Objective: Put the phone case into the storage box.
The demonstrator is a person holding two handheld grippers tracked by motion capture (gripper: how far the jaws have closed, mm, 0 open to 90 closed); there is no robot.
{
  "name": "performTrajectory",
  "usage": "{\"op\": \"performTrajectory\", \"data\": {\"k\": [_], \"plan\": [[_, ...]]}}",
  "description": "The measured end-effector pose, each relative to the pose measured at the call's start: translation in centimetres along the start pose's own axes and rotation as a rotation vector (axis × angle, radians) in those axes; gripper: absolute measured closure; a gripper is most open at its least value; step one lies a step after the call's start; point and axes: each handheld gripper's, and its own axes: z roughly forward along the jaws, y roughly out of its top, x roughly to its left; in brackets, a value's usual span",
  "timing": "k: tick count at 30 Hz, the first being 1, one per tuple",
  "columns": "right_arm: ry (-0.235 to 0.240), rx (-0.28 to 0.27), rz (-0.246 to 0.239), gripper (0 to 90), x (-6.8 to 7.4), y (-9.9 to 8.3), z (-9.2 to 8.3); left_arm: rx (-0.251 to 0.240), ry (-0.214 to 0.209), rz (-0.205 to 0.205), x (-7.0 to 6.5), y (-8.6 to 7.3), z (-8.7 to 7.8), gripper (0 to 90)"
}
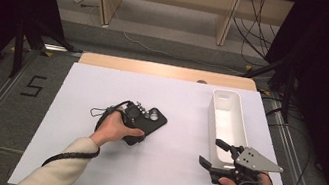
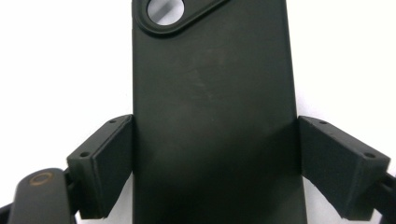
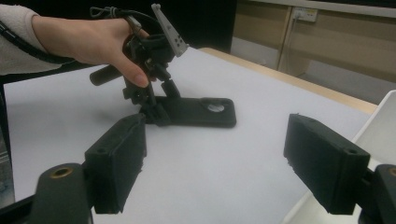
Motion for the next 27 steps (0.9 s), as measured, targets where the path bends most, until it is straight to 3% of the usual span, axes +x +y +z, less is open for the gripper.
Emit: {"op": "performTrajectory", "data": {"k": [15, 27], "plan": [[-0.004, -0.002, 0.001, 22.4, 0.0, 0.1, -0.1, -0.064, 0.007, -0.013, 0.3, -0.5, -0.3, 15.4], [-0.005, -0.008, 0.000, 22.4, 0.1, 0.2, 0.0, -0.225, 0.013, -0.024, -0.4, -1.1, -2.5, 15.4]]}}
